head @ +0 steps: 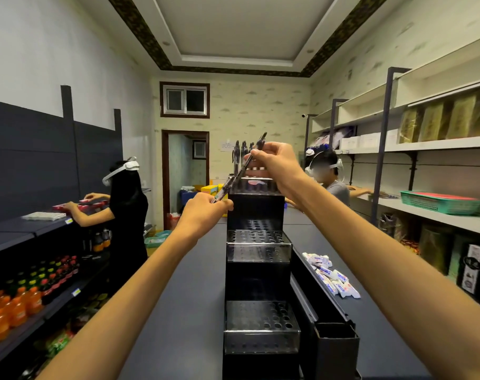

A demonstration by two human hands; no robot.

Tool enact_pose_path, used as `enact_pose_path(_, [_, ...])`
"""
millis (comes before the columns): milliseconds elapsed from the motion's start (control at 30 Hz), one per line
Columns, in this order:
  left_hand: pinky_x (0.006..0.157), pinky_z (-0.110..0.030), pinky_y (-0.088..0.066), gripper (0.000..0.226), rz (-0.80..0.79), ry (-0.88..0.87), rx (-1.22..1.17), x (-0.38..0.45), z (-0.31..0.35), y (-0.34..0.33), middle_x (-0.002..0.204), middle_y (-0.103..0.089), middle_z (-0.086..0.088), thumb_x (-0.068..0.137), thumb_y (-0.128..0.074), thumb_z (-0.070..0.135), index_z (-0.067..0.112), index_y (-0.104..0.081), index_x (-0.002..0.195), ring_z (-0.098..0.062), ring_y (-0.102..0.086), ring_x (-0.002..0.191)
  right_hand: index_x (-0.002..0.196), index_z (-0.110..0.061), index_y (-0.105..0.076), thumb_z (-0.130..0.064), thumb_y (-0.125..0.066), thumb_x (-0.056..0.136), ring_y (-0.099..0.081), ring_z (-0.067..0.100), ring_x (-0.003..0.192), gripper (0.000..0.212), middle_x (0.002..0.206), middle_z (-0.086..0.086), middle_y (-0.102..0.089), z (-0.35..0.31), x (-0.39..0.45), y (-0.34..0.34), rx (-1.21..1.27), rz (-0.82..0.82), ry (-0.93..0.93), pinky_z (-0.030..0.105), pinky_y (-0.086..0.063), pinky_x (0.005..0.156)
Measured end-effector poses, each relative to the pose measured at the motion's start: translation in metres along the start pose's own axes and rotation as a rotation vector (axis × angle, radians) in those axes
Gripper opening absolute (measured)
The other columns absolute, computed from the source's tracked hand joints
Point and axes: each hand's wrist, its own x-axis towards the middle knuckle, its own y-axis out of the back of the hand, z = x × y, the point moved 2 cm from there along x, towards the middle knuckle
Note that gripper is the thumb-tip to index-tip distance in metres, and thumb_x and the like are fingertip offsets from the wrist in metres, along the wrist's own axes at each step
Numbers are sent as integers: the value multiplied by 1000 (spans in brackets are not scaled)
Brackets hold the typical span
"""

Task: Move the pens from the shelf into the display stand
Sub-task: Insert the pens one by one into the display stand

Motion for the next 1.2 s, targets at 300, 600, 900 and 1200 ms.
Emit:
enact_pose_path(300, [56,-25,-37,35,-31,-145,160,0,-5,8,54,-53,11,84,-69,34,26,-49,56,-10,-50,56,123,-3,-41,-10,-47,106,-72,36,90,19,107,24,-62,-11,24,6,-475,179,268,48,-64,67])
enact_pose_path(600, [53,-24,-34,37,67,-169,369,-4,-14,30,57,-59,8,88,-68,43,24,-59,58,-12,-57,59,129,-2,-42,-8,-52,104,-66,36,92,28,100,19,-65,-3,50,-5,-799,162,301,53,-57,83])
enact_pose_path(900, [57,-27,-41,34,72,-146,364,-9,-17,42,58,-58,7,88,-66,33,22,-56,57,-14,-56,60,123,-1,-50,-10,-56,102,-64,38,91,23,101,22,-66,9,65,-2,-893,174,284,54,-55,85])
enact_pose_path(1200, [54,-26,-42,36,16,-191,302,1,-20,30,56,-56,11,90,-69,37,26,-57,58,-12,-55,56,110,2,-61,-17,-59,102,-68,36,94,20,103,18,-67,7,71,0,-891,105,229,49,-58,87])
